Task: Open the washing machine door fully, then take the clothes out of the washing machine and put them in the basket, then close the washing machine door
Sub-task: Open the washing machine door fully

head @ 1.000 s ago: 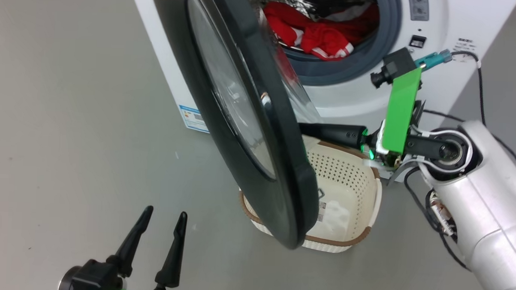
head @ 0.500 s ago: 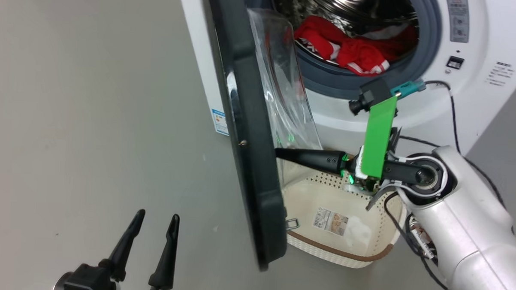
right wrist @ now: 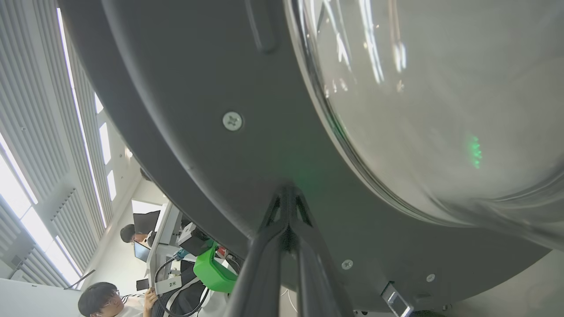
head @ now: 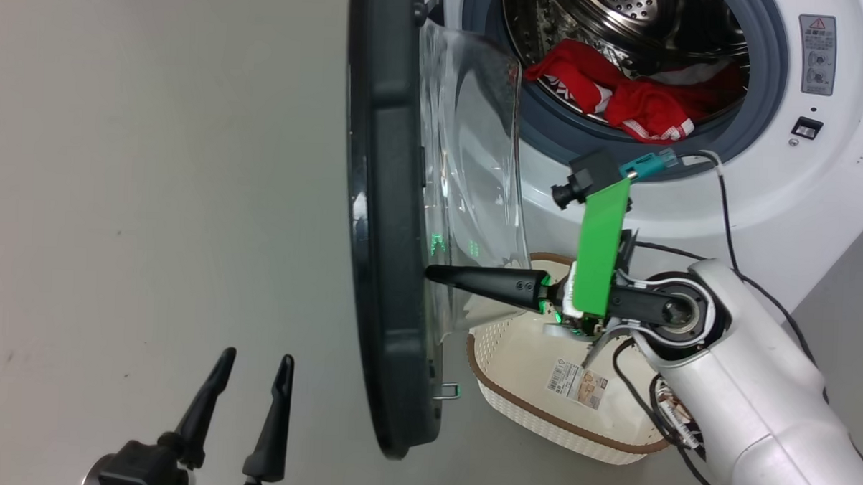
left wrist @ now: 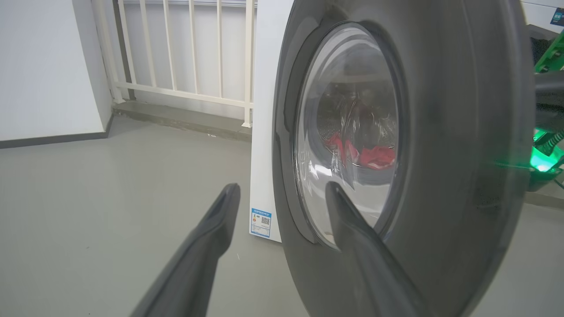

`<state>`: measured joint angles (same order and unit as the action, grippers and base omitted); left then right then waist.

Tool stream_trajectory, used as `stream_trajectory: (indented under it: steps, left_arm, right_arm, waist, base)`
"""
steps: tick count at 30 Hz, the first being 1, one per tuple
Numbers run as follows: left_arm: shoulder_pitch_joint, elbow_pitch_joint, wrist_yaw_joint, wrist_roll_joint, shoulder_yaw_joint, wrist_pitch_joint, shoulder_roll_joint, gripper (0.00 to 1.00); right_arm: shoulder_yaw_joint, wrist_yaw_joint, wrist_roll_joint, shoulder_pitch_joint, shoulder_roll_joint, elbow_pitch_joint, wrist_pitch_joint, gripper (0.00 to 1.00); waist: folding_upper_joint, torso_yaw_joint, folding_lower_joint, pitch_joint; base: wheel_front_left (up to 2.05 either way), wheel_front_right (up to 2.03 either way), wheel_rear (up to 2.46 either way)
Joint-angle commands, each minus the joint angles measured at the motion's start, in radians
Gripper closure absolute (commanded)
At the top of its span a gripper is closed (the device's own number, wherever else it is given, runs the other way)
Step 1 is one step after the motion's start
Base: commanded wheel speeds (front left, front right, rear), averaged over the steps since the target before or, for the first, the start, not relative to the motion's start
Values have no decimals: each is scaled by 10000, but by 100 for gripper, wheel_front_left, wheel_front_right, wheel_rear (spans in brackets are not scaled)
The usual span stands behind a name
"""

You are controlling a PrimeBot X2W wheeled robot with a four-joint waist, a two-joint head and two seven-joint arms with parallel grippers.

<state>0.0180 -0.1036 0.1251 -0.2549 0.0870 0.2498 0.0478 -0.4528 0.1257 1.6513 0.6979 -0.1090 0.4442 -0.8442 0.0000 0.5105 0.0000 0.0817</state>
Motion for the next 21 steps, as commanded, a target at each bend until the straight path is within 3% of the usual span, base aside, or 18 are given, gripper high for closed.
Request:
stream_trajectory:
  steps: [1, 21]
  left_arm:
    - [101, 320, 56, 29, -403, 120, 49, 0]
    - [-99, 581, 56, -17, -755, 120, 26, 0]
  right_arm:
    - [-155, 50, -164, -32, 364, -377, 58, 100]
    - [-897, 50, -80, 63, 583, -400, 567, 100]
  waist:
    - [0, 40, 0, -7]
    - [0, 105, 0, -22]
  base:
    - [0, 0, 0]
    - [0, 0, 0]
